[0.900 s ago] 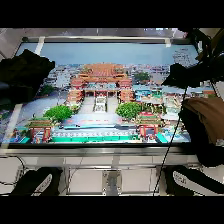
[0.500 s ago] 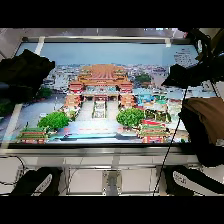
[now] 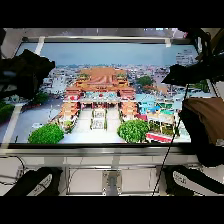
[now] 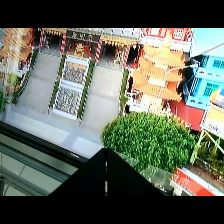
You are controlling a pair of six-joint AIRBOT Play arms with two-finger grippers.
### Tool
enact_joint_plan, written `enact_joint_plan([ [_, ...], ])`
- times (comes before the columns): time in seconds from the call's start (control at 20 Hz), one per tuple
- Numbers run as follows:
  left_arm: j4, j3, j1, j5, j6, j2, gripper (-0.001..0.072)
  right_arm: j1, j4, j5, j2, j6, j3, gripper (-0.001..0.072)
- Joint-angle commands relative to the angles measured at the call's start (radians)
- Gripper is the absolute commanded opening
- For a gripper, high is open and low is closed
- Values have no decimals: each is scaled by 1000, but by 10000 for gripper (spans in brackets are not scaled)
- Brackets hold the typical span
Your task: Fold the clothes and pants, and hang the long-sleeved shirts on hangers.
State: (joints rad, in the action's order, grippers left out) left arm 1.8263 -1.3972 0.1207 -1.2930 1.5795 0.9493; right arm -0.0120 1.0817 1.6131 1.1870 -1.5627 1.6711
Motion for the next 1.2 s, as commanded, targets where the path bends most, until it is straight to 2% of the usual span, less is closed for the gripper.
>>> enact_joint_plan([
  [0.0,196,0,-112,94,185,200,624,-1,0,-39,0,9,1,20],
  [0.15,133,-1,-282,181,327,362,614,-1,1,-55,0,9,1,20],
  [0.35,-54,-2,-466,340,332,484,615,-1,7,-105,0,9,1,20],
  [0.6,-463,-2,-675,660,407,527,615,-1,22,-129,0,9,1,20],
  [0.7,-585,-2,-731,746,405,528,615,-1,26,-132,0,9,1,20],
  [0.75,-599,-2,-746,760,394,531,615,-1,27,-137,0,9,1,20],
  [0.8,-598,-2,-754,756,362,536,615,-1,29,-145,0,9,1,20],
  [0.9,-598,-2,-755,747,243,558,615,-1,44,-169,0,9,1,19],
  [1.15,-578,-2,-758,763,208,651,615,-1,56,-180,0,8,1,20],
])
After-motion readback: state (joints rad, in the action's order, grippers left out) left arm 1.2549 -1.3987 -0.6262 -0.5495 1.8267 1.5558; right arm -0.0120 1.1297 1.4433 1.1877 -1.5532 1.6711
